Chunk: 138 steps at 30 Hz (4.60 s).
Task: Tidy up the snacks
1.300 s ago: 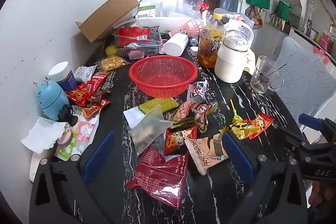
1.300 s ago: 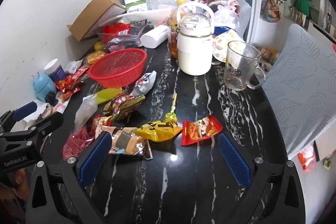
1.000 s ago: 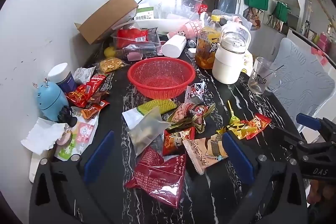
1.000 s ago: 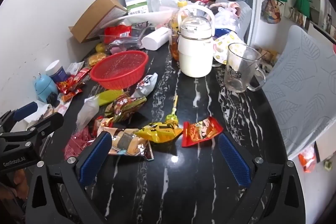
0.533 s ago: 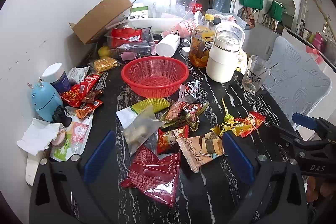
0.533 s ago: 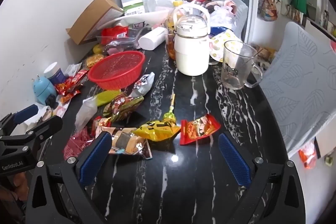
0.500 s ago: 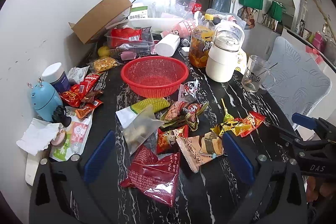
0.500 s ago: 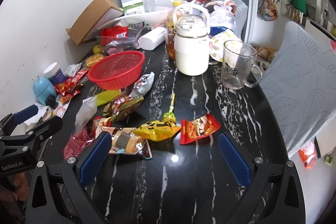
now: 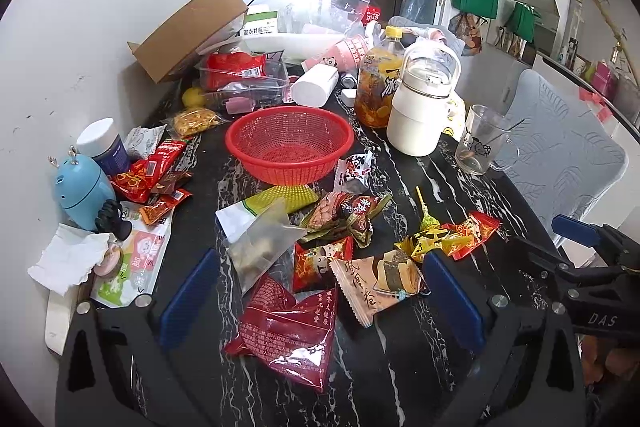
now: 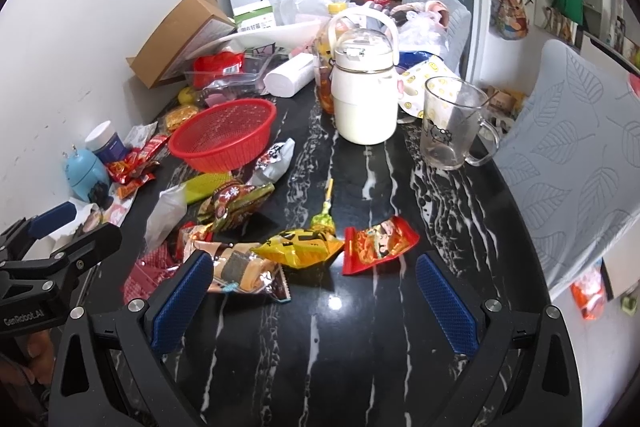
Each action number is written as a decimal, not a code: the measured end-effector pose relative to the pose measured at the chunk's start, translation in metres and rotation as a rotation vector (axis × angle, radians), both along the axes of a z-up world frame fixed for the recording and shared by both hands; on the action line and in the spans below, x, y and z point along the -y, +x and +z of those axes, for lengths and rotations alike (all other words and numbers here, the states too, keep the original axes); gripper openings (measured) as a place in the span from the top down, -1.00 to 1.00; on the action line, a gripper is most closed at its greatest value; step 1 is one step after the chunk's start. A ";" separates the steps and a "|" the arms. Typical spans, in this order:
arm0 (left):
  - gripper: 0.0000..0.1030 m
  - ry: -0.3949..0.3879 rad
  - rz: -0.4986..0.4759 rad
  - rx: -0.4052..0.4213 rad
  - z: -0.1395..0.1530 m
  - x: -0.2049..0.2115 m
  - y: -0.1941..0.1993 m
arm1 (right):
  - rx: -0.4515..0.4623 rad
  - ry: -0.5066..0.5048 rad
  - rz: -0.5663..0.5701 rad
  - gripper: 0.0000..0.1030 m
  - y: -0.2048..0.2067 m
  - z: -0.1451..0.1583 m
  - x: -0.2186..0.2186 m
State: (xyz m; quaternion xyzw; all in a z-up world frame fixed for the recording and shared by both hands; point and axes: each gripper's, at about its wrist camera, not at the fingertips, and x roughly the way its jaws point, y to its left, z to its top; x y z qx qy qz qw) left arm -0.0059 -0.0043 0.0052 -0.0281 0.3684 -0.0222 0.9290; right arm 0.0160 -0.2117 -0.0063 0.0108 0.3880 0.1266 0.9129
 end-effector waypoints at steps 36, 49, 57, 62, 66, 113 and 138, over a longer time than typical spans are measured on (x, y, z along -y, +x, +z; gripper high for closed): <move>-1.00 -0.002 -0.002 0.006 0.001 0.001 -0.008 | 0.016 0.002 0.021 -1.00 -0.009 0.005 -0.003; -1.00 -0.017 0.005 0.008 -0.002 -0.002 -0.029 | 0.023 0.009 0.026 -1.00 -0.023 0.001 -0.001; -1.00 -0.034 0.021 -0.015 -0.012 -0.007 -0.039 | 0.009 0.024 0.042 -1.00 -0.036 -0.013 -0.002; -1.00 -0.044 0.026 -0.039 -0.023 -0.009 -0.041 | -0.013 0.041 0.062 -1.00 -0.039 -0.027 -0.006; -1.00 -0.052 0.022 -0.064 -0.035 -0.012 -0.039 | -0.033 0.047 0.076 -1.00 -0.038 -0.037 -0.009; -0.28 0.008 -0.083 -0.279 -0.104 -0.013 0.016 | -0.145 0.035 0.031 -1.00 0.030 -0.081 0.012; -0.28 -0.060 -0.103 -0.169 -0.052 0.017 0.031 | -0.142 0.069 -0.033 -0.81 0.062 -0.082 0.045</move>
